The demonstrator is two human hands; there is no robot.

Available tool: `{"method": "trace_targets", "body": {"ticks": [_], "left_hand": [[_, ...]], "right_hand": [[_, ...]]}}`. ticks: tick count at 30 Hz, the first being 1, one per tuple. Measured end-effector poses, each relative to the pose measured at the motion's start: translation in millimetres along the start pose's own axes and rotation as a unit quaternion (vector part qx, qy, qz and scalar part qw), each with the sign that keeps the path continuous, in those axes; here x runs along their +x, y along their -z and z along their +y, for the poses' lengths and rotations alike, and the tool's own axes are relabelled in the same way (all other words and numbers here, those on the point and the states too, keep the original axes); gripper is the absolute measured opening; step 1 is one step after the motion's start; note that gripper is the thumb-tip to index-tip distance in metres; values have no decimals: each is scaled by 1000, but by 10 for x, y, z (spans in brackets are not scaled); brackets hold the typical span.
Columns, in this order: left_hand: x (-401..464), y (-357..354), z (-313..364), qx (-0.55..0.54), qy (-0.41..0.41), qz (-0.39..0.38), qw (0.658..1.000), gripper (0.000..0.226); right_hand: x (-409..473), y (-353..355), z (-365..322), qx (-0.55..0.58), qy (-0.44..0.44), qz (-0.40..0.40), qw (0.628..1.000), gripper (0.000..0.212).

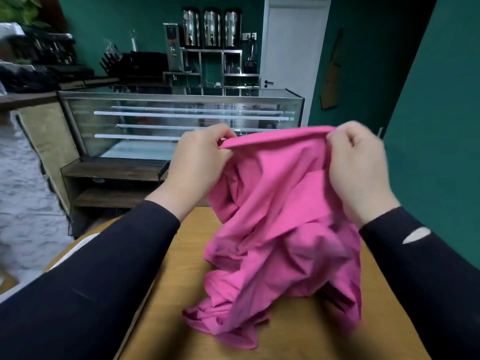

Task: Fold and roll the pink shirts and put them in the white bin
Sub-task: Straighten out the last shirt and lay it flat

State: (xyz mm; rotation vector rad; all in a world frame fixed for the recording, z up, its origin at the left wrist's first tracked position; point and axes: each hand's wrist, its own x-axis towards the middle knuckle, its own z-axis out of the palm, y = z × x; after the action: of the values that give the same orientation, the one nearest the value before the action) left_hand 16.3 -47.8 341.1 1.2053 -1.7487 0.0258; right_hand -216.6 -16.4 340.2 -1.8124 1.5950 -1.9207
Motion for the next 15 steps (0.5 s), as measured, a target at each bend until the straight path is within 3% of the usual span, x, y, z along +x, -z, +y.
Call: {"method": "trace_targets", "body": {"ticks": [3, 8, 15], "left_hand": [[130, 96, -82, 55, -3, -14, 998, 10], [146, 120, -343, 30, 61, -41, 997, 8], [29, 60, -722, 88, 114, -67, 987, 9]], "right_hand": [[314, 58, -107, -7, -7, 31, 999, 27], [448, 97, 76, -88, -43, -31, 995, 26], [581, 253, 450, -37, -142, 96, 985, 28]]}}
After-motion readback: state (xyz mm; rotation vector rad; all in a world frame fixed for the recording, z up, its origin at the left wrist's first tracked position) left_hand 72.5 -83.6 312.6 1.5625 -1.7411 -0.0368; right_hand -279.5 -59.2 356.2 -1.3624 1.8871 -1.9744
